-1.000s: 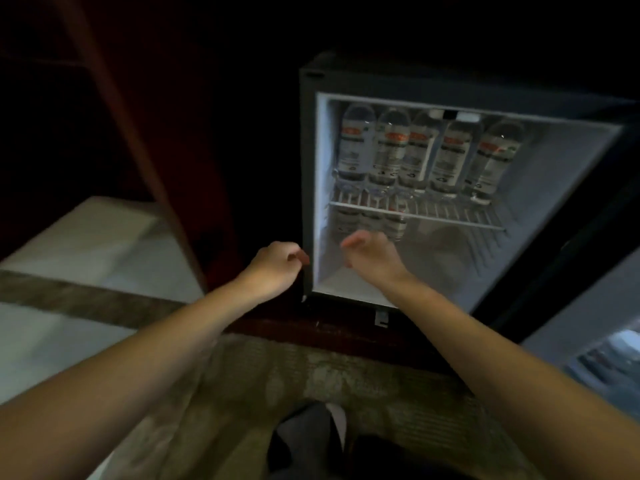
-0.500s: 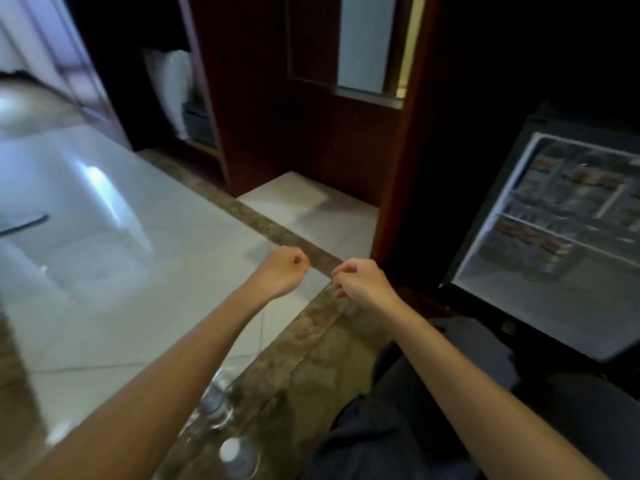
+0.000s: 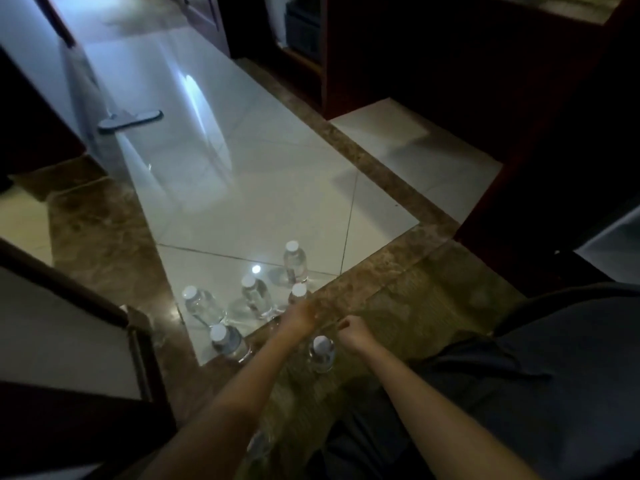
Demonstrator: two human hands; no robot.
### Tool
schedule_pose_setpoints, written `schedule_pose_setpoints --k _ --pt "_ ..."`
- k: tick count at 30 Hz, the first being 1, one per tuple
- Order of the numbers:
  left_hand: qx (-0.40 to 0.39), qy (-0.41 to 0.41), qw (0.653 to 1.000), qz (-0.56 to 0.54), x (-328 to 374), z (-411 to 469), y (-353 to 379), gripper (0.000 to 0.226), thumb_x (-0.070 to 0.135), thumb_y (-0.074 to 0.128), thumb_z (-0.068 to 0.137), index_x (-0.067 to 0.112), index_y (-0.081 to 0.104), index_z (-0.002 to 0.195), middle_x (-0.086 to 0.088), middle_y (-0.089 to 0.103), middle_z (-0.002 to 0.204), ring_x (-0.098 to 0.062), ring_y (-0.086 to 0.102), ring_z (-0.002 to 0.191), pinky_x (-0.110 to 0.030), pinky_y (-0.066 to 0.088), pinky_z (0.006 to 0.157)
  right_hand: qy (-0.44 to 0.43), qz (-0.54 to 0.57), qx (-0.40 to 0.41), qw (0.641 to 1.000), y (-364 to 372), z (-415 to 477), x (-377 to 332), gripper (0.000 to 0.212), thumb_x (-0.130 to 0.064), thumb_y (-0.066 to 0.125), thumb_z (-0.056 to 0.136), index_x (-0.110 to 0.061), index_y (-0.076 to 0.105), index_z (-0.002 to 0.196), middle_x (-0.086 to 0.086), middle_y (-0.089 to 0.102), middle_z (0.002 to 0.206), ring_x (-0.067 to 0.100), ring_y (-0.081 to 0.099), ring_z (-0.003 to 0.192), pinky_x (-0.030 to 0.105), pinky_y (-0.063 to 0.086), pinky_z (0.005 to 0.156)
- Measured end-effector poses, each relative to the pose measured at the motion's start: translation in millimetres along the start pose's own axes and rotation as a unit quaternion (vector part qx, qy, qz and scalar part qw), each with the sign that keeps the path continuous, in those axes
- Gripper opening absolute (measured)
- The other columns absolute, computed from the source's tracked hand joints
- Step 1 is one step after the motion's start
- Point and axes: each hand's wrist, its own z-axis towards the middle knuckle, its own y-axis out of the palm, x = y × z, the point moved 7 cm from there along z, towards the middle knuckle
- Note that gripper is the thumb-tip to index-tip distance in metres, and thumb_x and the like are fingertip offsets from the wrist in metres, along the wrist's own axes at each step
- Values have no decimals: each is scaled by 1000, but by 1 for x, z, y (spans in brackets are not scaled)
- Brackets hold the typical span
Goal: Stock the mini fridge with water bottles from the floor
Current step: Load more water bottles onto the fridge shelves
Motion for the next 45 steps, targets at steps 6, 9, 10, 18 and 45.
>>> schedule_pose_setpoints --k 6,9,10,18,45 --pt "-50 13 999 12 -38 2 54 40 13 67 77 5 56 114 -14 58 121 -29 56 112 -36 49 89 27 -32 -44 998 14 8 23 41 -4 50 90 1 43 131 17 47 138 28 46 126 30 37 102" --pt "-2 32 999 39 -36 2 58 33 12 66 75 1 58 105 -20 54 121 -35 53 111 -42 47 91 32 -33 -49 998 13 12 27 45 2 43 91 0 39 136 19 42 141 29 43 128 28 40 98" --pt "13 40 998 45 -32 -1 56 32 11 66 77 1 57 106 -19 50 124 -35 51 112 -42 46 92 30 -26 -48 998 11 12 26 45 3 41 91 0 38 136 19 42 141 30 44 128 27 43 92" --pt "36 36 999 0 -25 -1 53 39 9 71 75 5 55 110 -14 40 133 -30 48 117 -39 48 97 52 -11 -20 998 -3 13 40 39 -1 42 91 -5 44 130 16 49 134 28 49 122 34 42 99" --pt "72 428 896 -92 383 -85 -18 29 24 75 73 11 65 97 -1 56 96 -11 52 83 -10 35 59 -214 41 279 935 -326 -92 -19 71 -14 81 62 -16 47 124 0 58 113 19 55 109 27 45 86"
